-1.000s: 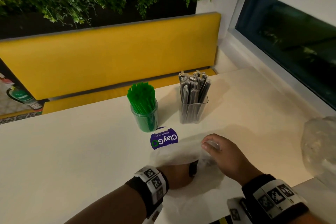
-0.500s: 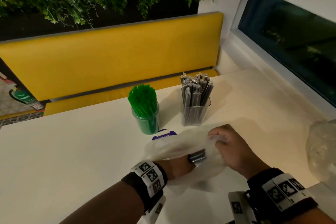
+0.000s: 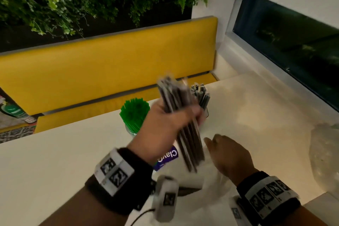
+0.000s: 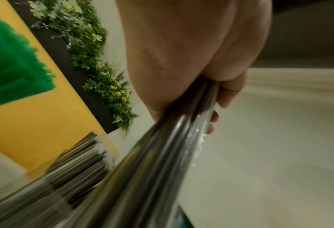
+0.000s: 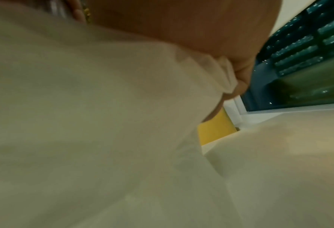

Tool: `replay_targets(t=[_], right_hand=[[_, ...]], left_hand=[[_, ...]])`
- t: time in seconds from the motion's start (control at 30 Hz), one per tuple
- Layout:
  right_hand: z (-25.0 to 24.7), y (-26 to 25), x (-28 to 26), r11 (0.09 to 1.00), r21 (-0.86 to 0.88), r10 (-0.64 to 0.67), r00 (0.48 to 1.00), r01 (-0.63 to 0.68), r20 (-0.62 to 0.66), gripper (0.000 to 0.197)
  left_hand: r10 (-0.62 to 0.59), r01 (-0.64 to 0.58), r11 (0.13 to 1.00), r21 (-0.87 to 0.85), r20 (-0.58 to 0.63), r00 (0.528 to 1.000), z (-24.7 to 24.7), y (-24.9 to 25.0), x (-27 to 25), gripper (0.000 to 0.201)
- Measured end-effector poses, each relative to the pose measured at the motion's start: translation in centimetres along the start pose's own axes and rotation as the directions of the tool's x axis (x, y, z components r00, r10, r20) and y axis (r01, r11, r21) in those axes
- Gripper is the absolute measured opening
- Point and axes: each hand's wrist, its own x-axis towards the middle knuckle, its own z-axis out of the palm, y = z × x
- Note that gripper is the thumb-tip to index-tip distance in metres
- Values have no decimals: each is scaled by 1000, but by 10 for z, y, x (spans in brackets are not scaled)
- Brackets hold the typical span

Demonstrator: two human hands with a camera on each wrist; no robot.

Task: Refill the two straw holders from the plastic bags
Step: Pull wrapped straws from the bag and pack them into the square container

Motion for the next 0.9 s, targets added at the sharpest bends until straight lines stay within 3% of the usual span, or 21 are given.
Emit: replay_targets(t=[0.07, 0.17, 0.3, 0.4, 0.47, 0.53, 0.6, 0.67, 0.73, 0.8, 0.83, 0.9], right_hand=[[-1, 0, 12, 992, 118, 69, 989, -53, -133, 32], [-7, -3, 32, 999, 39, 27, 988, -21, -152, 48], [-7, -4, 57, 998, 48, -38, 971, 50, -234, 25], [-6, 0, 66, 993, 60, -79, 966, 97, -247, 25], [-8, 1, 72, 993, 60, -89, 967, 106, -239, 26], [-12, 1, 76, 994, 50, -82, 969, 96, -234, 23], [-13, -1, 78, 995, 45, -72, 969, 85, -234, 19], [-10, 0, 79, 995, 19, -94, 962, 102, -255, 18], [-9, 1, 79, 994, 17, -103, 958, 112, -268, 16], [-11, 0, 78, 992, 13, -118, 949, 127, -292, 13], [-12, -1, 77, 991, 2, -123, 943, 130, -308, 12], [-14, -2, 77, 991, -1, -130, 937, 137, -324, 13]], left_hand=[[21, -41, 986, -161, -123, 992, -3, 9, 32, 9], [-11, -55, 976, -209, -300, 954, -1, 1, 77, 9], [25, -72, 993, -91, -438, 899, -3, -22, 117, 14], [110, -115, 993, 20, -493, 863, -5, -34, 134, 16], [177, -122, 982, 148, -458, 871, -4, -44, 139, 11], [171, -38, 941, 337, -374, 912, -7, -68, 141, 12], [63, 91, 854, 512, -275, 960, -12, -95, 140, 35], [-10, 149, 765, 627, -219, 976, -19, -111, 141, 54], [-39, 110, 739, 664, -121, 992, -23, -107, 145, 67], [-76, 97, 737, 668, -60, 995, -28, -90, 141, 98], [-114, 108, 748, 655, -34, 993, -30, -79, 139, 113], [-152, 111, 789, 604, 17, 988, -32, -54, 134, 124]])
